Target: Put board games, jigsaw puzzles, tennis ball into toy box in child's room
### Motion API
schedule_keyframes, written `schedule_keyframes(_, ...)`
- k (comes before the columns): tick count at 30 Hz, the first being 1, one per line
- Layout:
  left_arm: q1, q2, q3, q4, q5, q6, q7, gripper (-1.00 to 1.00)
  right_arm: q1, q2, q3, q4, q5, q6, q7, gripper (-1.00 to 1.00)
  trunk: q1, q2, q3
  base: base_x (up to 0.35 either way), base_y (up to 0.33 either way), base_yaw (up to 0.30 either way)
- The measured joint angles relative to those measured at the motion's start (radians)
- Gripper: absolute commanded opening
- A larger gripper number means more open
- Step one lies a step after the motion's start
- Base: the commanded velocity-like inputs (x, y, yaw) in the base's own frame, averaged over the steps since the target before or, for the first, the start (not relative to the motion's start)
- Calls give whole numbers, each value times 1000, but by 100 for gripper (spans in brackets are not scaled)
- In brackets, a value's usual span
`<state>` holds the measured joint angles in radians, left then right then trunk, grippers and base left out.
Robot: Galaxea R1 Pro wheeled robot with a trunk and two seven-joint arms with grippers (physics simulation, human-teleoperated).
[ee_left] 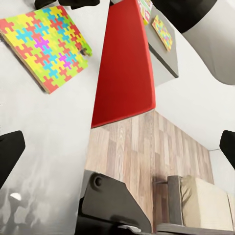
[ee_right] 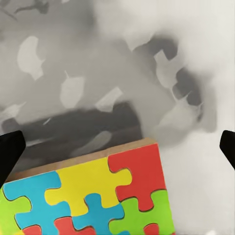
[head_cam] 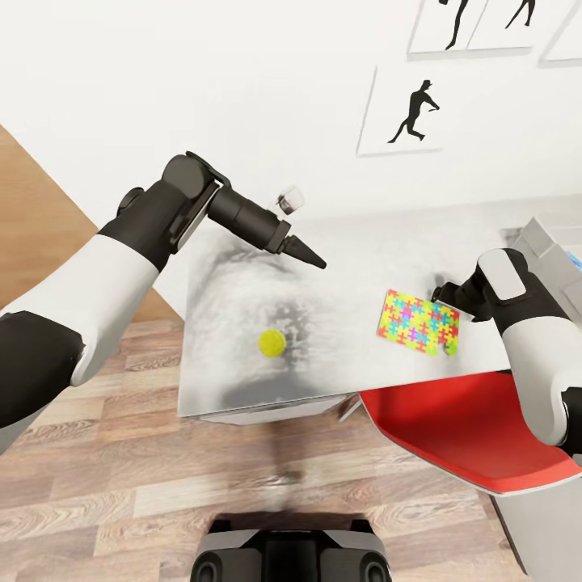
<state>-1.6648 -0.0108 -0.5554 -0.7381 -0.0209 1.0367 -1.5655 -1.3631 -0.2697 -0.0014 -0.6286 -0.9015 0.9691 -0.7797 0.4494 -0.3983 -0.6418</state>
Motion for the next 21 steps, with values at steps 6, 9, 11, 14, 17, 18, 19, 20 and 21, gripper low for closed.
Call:
schedule_keyframes(6, 0, -2, 0, 0, -8, 0, 0, 100, 0, -1, -1, -1, 1, -1, 0, 100, 0, 0, 0, -43, 102, 0)
schedule_keyframes(9, 0, -2, 0, 0, -8, 0, 0, 100, 0, -1, -2, 0, 1, -1, 0, 100, 0, 0, 0, -10, 33, 0)
schedule_keyframes(11, 0, -2, 0, 0, -8, 0, 0, 100, 0, -1, -2, 0, 0, -1, 0, 100, 0, 0, 0, -4, 13, 0)
schedule_keyframes(14, 0, -2, 0, 0, -8, 0, 0, 100, 0, -2, -3, 1, 0, -1, 0, 100, 0, 0, 0, -2, 6, 0)
schedule_keyframes(17, 0, -2, 0, 0, -9, 0, 0, 100, 0, -2, -3, 0, 0, -1, 0, 100, 0, 0, 0, -1, 2, 0)
schedule_keyframes(18, 0, -2, 0, 0, -9, 0, 0, 100, 0, -2, -3, 0, -1, -1, 0, 100, 0, 0, 0, 0, 0, 0)
schedule_keyframes(19, 0, -3, 0, 0, -9, 0, 0, 100, 0, -2, -3, 0, 0, -1, 0, 100, 0, 0, 0, 0, 8, 0)
schedule_keyframes(20, 0, -2, 0, 0, -9, 0, 0, 100, 0, -2, -3, -1, -1, -1, 0, 100, 0, 0, 0, 0, 20, 0)
schedule_keyframes(21, 0, -2, 0, 0, -9, 0, 0, 100, 0, -2, -3, -1, -1, -1, 0, 100, 0, 0, 0, 0, 53, 0)
